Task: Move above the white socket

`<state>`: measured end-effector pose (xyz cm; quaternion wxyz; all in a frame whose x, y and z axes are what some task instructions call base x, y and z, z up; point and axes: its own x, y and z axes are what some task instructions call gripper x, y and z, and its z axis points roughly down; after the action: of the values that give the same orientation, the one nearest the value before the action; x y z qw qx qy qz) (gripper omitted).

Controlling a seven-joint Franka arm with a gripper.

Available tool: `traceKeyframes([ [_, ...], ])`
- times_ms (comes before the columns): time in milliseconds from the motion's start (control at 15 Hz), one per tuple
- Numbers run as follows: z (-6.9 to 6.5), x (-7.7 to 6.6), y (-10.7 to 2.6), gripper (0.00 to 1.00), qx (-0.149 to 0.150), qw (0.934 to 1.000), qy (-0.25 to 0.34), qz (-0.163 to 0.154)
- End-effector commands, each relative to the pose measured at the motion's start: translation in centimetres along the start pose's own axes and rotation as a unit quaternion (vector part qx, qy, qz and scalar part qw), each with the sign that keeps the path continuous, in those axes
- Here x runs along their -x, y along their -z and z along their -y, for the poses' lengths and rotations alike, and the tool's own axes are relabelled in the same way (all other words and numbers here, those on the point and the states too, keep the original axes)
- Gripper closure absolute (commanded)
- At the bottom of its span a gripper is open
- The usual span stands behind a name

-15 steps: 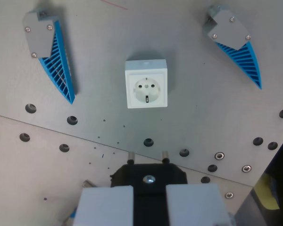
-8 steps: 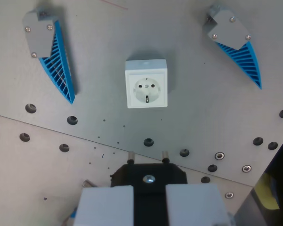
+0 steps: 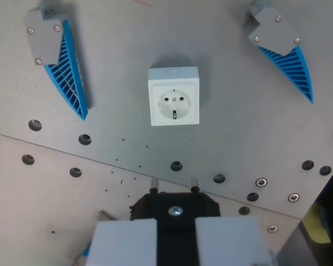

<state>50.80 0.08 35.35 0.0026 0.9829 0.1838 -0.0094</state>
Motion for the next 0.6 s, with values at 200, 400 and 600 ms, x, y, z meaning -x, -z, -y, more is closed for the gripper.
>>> traceKeyframes([
  [200, -0.2, 0.7, -1.9, 1.0, 0.011, 0.9993, 0.006, -0.036],
  [400, -0.3, 1.0, -3.2, 1.0, 0.013, 0.999, 0.01, -0.041],
  [600, -0.3, 1.4, -4.7, 1.0, 0.012, 0.999, 0.014, -0.042],
])
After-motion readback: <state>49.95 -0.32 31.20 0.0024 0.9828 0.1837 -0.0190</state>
